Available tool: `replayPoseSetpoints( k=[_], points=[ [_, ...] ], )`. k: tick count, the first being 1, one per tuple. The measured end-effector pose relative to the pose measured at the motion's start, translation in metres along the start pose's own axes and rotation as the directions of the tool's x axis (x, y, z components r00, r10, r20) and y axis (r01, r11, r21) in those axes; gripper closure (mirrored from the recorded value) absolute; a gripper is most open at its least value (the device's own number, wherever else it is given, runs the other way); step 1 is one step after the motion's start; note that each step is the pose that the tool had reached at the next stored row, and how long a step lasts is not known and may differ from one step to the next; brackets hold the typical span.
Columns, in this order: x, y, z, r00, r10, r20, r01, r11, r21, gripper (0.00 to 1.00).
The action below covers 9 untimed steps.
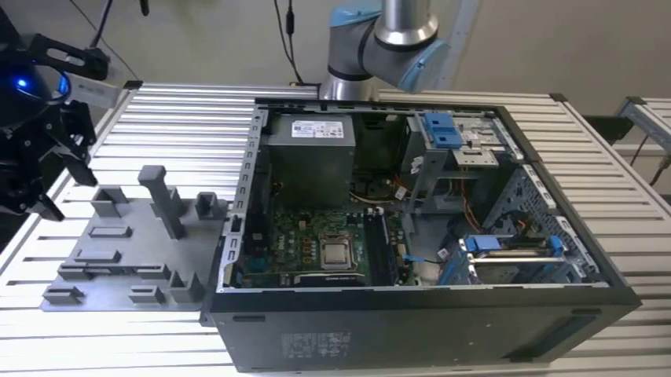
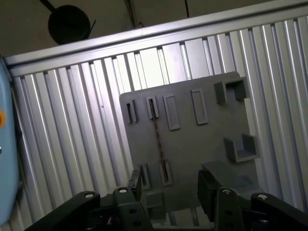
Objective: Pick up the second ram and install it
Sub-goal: 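Pick up the second ram and move it above second insertion slot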
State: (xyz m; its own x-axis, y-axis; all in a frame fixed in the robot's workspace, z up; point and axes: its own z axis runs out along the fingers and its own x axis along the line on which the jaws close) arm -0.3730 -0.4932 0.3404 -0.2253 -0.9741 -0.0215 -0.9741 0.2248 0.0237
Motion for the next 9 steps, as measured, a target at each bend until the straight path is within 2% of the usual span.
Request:
replayPoseSetpoints(
  k=[9],
  points=[
    [0.0001, -0.0002, 0.0151, 1.0, -0.01, -0.0003, 0.01, 1.0, -0.0002, 0.41]
  ],
)
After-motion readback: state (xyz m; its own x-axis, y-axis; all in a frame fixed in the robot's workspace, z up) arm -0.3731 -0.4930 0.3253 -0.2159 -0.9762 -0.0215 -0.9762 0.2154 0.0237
